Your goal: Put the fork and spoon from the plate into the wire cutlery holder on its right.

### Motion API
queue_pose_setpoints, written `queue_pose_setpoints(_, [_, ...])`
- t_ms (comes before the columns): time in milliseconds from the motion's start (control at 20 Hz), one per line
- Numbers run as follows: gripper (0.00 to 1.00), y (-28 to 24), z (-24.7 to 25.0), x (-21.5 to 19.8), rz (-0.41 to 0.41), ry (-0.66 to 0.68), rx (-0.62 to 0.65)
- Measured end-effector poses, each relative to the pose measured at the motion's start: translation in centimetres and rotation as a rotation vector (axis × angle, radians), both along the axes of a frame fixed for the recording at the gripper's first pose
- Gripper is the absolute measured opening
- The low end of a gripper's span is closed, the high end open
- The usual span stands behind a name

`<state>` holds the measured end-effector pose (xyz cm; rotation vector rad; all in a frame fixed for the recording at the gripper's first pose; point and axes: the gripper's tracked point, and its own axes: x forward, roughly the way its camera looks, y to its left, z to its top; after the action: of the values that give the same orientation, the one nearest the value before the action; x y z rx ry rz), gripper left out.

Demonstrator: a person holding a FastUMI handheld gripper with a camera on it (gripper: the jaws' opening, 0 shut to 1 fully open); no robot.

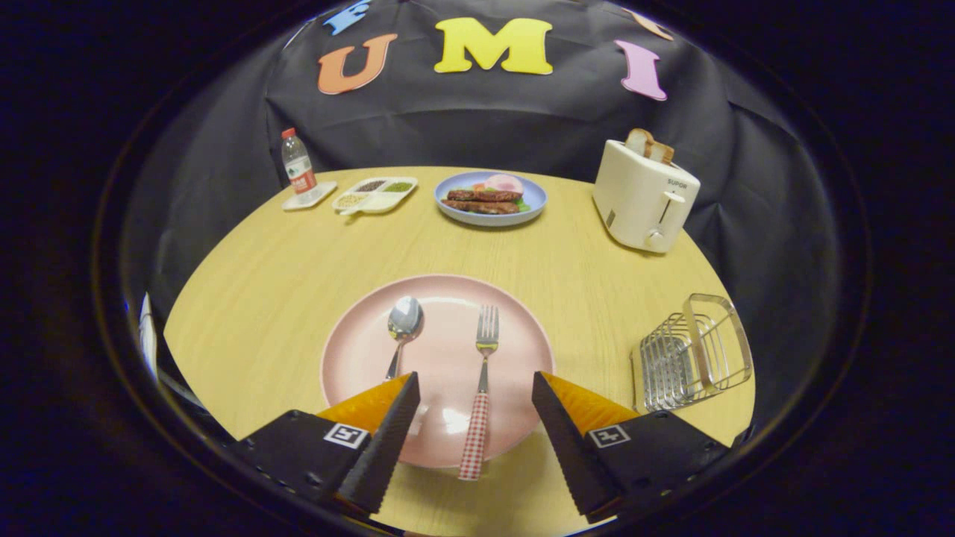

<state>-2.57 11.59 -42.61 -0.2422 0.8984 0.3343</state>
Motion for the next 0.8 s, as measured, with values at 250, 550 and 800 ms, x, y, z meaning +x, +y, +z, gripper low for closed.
queue_pose_setpoints(250, [0.6,-0.6,-1.8,-0.4,-0.067,0.099,0.018])
queue_pose_setpoints(550, [0.26,-0.9,-2.7,-0.7,-0.111,0.161,-0.007])
queue_pose_setpoints(800, [0.08,-1.0,-1.8,-1.4,-0.088,0.175,0.002])
